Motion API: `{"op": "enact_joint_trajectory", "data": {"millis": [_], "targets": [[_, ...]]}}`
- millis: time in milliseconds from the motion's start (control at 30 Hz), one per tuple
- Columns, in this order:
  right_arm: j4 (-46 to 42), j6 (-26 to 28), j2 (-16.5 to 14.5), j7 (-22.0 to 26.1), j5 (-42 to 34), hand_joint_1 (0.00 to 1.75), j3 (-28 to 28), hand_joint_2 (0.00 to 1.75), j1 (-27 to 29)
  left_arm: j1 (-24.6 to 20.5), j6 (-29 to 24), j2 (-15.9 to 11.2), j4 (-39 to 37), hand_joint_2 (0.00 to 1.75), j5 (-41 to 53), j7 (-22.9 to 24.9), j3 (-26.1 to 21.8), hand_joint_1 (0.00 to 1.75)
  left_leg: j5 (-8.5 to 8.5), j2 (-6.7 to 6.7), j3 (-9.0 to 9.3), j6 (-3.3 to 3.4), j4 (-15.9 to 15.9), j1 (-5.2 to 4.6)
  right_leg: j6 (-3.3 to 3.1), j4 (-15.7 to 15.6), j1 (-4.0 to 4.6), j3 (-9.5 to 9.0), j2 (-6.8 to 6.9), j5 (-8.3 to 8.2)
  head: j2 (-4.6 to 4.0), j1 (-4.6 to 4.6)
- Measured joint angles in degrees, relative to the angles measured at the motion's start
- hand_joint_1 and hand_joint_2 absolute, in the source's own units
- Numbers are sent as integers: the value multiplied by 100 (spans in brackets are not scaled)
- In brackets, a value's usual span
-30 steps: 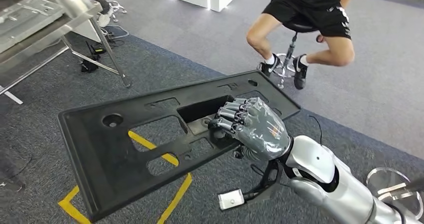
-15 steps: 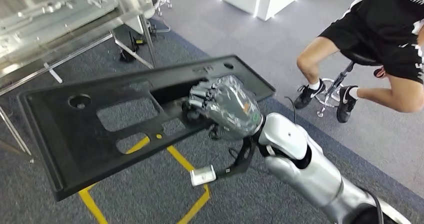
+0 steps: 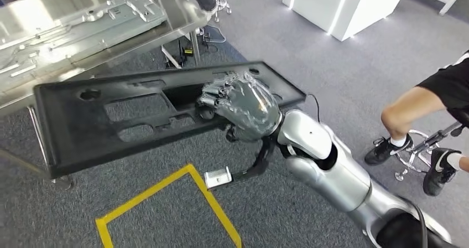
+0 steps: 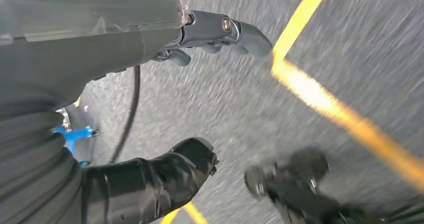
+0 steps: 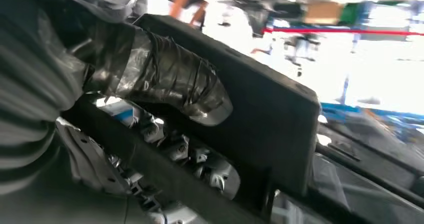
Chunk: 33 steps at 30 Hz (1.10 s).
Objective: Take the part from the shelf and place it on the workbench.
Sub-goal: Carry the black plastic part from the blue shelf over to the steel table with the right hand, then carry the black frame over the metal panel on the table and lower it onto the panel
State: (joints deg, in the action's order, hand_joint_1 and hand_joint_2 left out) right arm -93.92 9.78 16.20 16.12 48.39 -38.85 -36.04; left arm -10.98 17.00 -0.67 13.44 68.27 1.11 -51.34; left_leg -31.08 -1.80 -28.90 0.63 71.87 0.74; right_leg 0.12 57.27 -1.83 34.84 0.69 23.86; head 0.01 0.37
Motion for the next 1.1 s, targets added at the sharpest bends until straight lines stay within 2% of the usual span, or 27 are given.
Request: {"op": "enact_joint_trajectory", "data": {"millis": [67,100,133,167,200,267,300,333,367,400,433,467,500,533,600,633,667,700,733,800,833,867,900,933,1000,1033,1100], "targets": [[82,-46,-23,14,1,175,-15,175,-57,5,13,-7,0,175,-33,-2,-7,0,-432,127,-583,-23,183,-5,-13,-203,32,-484,119,231,-1,2],[123,-59,-41,19,1,175,-27,175,-88,24,19,-9,0,175,-45,-2,-11,0,-643,140,-814,-11,81,-11,-17,-301,55,-738,182,353,-1,1],[155,-65,-61,21,1,175,-37,175,-120,50,24,-9,-1,175,-49,-2,-15,0,-708,149,-997,26,-120,-24,-21,-390,81,-980,243,474,-1,2],[190,-68,-82,22,1,175,-45,175,-146,81,29,-9,-2,175,-53,-2,-22,0,-537,175,-1144,97,-430,-50,-24,-479,116,-1225,309,600,-1,0],[225,-71,-96,21,1,175,-50,175,-163,110,33,-15,-4,175,-61,-2,-29,0,-24,249,-1237,208,-853,-105,-27,-567,136,-1449,373,725,-1,4],[329,-89,-124,18,1,175,-90,175,-194,157,38,-41,-12,175,-91,-2,-42,0,1273,395,-1267,413,-1589,-259,-2,-726,163,-1882,459,997,-1,42],[367,-103,-151,21,1,175,-117,175,-227,162,39,-64,-11,175,-112,1,-45,0,1652,437,-1198,462,-1760,-333,13,-798,150,-2142,494,1120,-1,60],[384,-116,-180,23,1,175,-141,175,-294,144,36,-89,-9,175,-135,3,-46,0,1701,410,-1100,463,-1782,-378,42,-718,143,-2322,508,1134,-1,80],[370,-125,-223,26,0,175,-157,175,-403,91,32,-119,1,175,-156,5,-46,0,1548,362,-952,458,-1736,-394,76,-449,126,-2357,521,1033,-1,80],[341,-130,-261,26,0,175,-162,175,-538,28,27,-157,14,175,-176,7,-48,0,1395,303,-833,454,-1736,-401,106,-6,111,-2233,475,855,-1,81],[313,-129,-299,22,-1,175,-166,175,-688,-37,22,-183,25,175,-198,7,-49,0,1276,232,-740,469,-1747,-394,128,543,104,-1911,368,692,-1,77],[293,-130,-338,18,1,175,-171,175,-811,-95,19,-197,37,175,-214,7,-51,0,1190,154,-666,493,-1753,-376,130,1021,104,-1537,243,684,-1,59],[282,-133,-361,17,4,175,-185,175,-879,-132,16,-199,43,175,-230,5,-53,0,1116,74,-644,514,-1754,-354,115,1338,105,-1189,111,851,-1,48],[282,-143,-374,18,9,175,-208,175,-906,-151,14,-194,46,175,-243,3,-54,0,1049,-4,-611,528,-1743,-331,100,1509,108,-895,31,1136,-1,34],[332,-172,-378,9,36,175,-289,175,-871,-130,13,-185,46,175,-270,2,-55,0,923,-173,-518,523,-1706,-287,117,1522,94,-489,-17,1700,-1,31],[380,-181,-373,-7,54,175,-329,175,-852,-90,13,-176,44,175,-285,4,-56,0,848,-261,-451,508,-1673,-269,142,1379,80,-370,-29,1823,-1,31],[433,-184,-369,-29,71,175,-362,175,-836,-35,13,-164,40,175,-299,8,-56,0,762,-350,-383,487,-1620,-250,171,1136,66,-292,-63,1756,-1,32],[479,-183,-364,-49,83,175,-384,175,-823,24,13,-151,35,175,-313,12,-57,0,671,-429,-347,461,-1559,-232,201,833,46,-238,-152,1457,-1,33],[525,-180,-356,-66,91,175,-400,175,-811,72,13,-138,28,175,-323,14,-57,0,574,-504,-312,427,-1467,-220,217,556,37,-192,-289,1043,-1,33],[588,-180,-351,-96,114,175,-437,175,-798,118,13,-116,17,175,-342,17,-57,0,440,-656,-319,348,-1338,-193,162,269,56,-171,-458,482,-1,35],[609,-181,-359,-120,134,175,-455,175,-809,121,11,-106,13,175,-350,18,-57,0,421,-710,-315,305,-1272,-182,101,243,85,-199,-447,426,-1,35],[621,-185,-372,-161,165,175,-468,175,-842,118,3,-111,14,175,-368,16,-57,0,455,-744,-354,265,-1202,-177,40,219,93,-268,-374,475,-1,36],[633,-199,-387,-215,196,175,-472,175,-890,118,-7,-116,14,175,-394,13,-58,0,557,-671,-446,228,-1032,-184,-2,160,89,-363,-312,466,-2,37],[654,-233,-398,-279,219,175,-472,175,-941,117,-19,-122,15,175,-428,9,-58,0,727,-508,-613,187,-757,-198,-39,72,81,-474,-254,482,-2,33],[740,-394,-407,-413,233,175,-472,175,-1017,118,-33,-122,14,175,-508,7,-59,0,971,-91,-1119,113,-103,-194,-88,-160,68,-764,-160,531,-2,27],[799,-487,-408,-466,231,175,-476,175,-1038,122,-34,-122,14,175,-540,7,-59,0,917,50,-1355,81,119,-171,-102,-279,64,-929,-118,572,-2,23],[936,-622,-407,-531,242,175,-503,175,-1078,149,-25,-118,12,175,-585,-3,-59,0,431,143,-1676,50,164,-106,-99,-494,54,-1290,-55,690,-2,22]]}}
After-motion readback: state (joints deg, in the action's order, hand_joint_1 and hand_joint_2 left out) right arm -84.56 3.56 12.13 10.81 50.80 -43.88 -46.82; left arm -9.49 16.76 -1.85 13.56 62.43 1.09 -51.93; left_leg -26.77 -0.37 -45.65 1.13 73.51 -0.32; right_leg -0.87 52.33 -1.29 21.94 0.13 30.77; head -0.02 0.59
